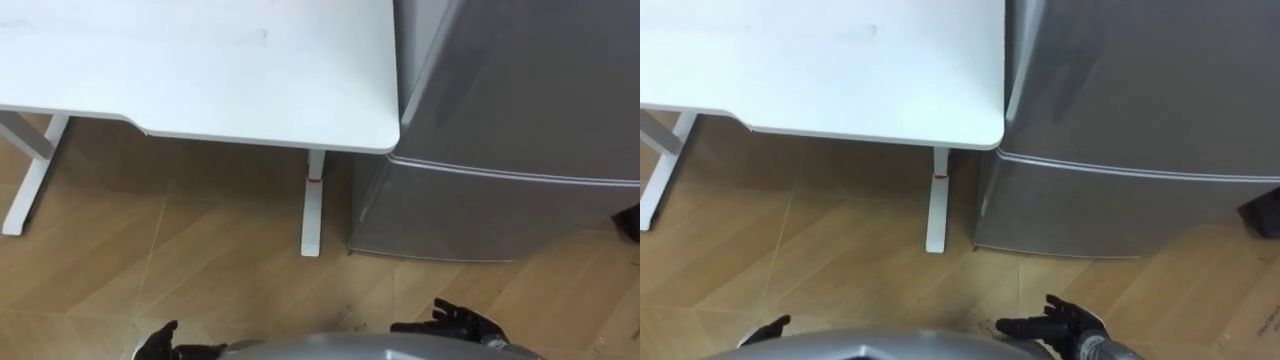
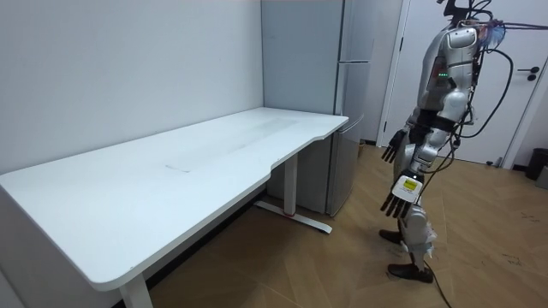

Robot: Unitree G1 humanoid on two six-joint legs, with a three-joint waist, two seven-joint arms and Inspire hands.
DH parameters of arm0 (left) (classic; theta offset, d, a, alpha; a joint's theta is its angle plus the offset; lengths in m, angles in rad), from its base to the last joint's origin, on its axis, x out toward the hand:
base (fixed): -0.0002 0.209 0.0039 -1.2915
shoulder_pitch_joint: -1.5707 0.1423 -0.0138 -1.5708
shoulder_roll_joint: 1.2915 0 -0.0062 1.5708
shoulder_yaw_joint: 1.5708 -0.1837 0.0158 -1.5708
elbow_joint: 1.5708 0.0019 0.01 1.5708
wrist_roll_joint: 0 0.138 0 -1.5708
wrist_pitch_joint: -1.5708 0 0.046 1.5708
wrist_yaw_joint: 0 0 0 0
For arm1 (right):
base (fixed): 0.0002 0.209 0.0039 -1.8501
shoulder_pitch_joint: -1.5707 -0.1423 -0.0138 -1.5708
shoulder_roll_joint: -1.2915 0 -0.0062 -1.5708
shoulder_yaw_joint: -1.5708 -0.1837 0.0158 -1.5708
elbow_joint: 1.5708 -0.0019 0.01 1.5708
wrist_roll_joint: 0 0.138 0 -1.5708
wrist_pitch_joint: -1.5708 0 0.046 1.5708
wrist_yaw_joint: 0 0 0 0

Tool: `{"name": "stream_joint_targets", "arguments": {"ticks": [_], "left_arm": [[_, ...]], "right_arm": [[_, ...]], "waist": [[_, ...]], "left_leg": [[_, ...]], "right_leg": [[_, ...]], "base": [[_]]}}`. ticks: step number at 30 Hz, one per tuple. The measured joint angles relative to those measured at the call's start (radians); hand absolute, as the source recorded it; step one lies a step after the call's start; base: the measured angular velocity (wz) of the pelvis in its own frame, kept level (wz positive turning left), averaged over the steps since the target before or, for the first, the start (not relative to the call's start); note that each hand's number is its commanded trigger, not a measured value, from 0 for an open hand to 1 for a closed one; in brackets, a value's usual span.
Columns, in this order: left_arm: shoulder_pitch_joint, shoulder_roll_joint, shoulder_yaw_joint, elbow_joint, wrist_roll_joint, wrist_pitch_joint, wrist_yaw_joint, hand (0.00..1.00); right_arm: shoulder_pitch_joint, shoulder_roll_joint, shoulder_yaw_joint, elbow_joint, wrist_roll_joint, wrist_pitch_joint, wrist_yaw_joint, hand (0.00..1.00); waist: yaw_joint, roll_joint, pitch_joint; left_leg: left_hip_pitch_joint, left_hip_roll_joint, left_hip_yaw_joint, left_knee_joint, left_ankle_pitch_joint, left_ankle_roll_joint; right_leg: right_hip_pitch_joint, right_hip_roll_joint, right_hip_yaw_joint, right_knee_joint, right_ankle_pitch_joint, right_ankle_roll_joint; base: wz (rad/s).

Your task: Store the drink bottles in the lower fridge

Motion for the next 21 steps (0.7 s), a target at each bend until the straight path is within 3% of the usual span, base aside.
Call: {"name": "stream_joint_targets", "arguments": {"ticks": [6, 21], "left_arm": [[0.021, -0.006, 0.002, 0.017, 0.172, 0.081, -0.002, 0.00], [0.025, -0.011, -0.004, 0.017, 0.222, 0.150, -0.058, 0.00]], "right_arm": [[0.018, 0.003, -0.029, 0.018, 0.071, 0.009, -0.018, 0.00], [0.018, 0.003, -0.061, 0.024, 0.066, 0.011, -0.049, 0.00]], "waist": [[-0.009, 0.002, 0.0006], [-0.020, 0.015, -0.0001]], "left_leg": [[0.024, -0.002, -0.007, -0.002, 0.000, 0.000], [0.026, -0.005, -0.024, -0.003, 0.000, 0.000]], "right_leg": [[0.024, 0.000, -0.003, -0.012, -0.003, 0.004], [0.036, -0.003, -0.007, -0.010, -0.005, 0.005]], "base": [[0.03], [0.02]]}}
